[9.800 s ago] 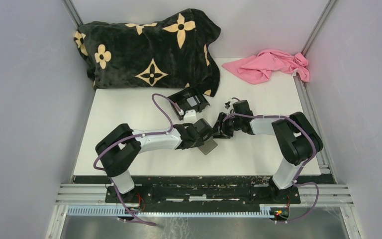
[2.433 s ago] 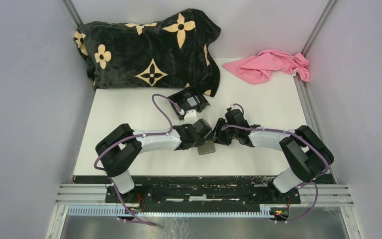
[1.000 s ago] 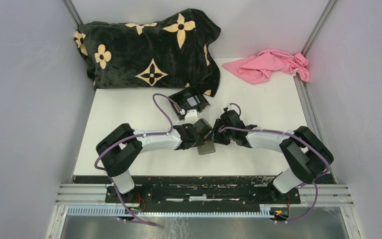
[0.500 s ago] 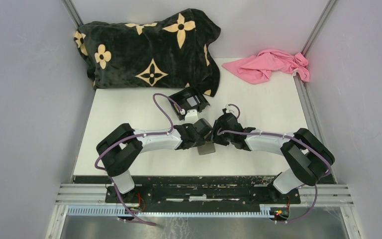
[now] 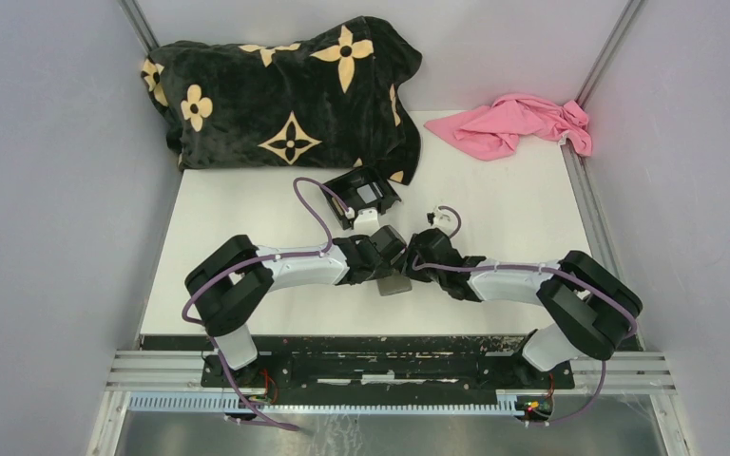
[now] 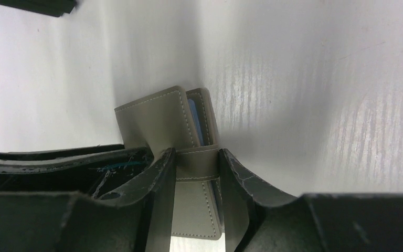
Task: Put the credit cards into the card holder
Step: Close the card holder at the center of the board.
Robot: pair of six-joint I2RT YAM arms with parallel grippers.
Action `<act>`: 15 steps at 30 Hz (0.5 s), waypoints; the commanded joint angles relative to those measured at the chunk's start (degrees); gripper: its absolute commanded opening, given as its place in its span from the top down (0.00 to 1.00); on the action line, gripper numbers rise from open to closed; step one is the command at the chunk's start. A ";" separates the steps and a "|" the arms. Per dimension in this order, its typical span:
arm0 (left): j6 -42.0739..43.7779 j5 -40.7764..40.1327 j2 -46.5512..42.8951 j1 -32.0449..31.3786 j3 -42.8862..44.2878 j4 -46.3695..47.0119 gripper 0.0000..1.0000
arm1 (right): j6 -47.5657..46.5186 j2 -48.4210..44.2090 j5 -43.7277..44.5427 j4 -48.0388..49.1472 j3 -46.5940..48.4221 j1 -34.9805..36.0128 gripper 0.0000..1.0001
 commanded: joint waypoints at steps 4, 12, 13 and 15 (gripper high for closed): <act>0.03 5.62 8.73 -0.71 -1.32 4.32 0.59 | -0.82 6.91 -1.27 -9.10 -5.94 5.65 0.61; -1.30 5.98 9.80 -1.13 -1.61 5.28 0.59 | -1.01 6.80 2.98 -8.44 -6.74 8.62 0.61; -1.40 6.03 9.96 -1.18 -1.52 5.30 0.59 | -1.05 6.81 3.29 -8.54 -6.66 8.88 0.61; -1.60 5.95 10.12 -1.14 -1.38 5.26 0.59 | -1.14 6.78 4.21 -8.77 -6.73 9.46 0.61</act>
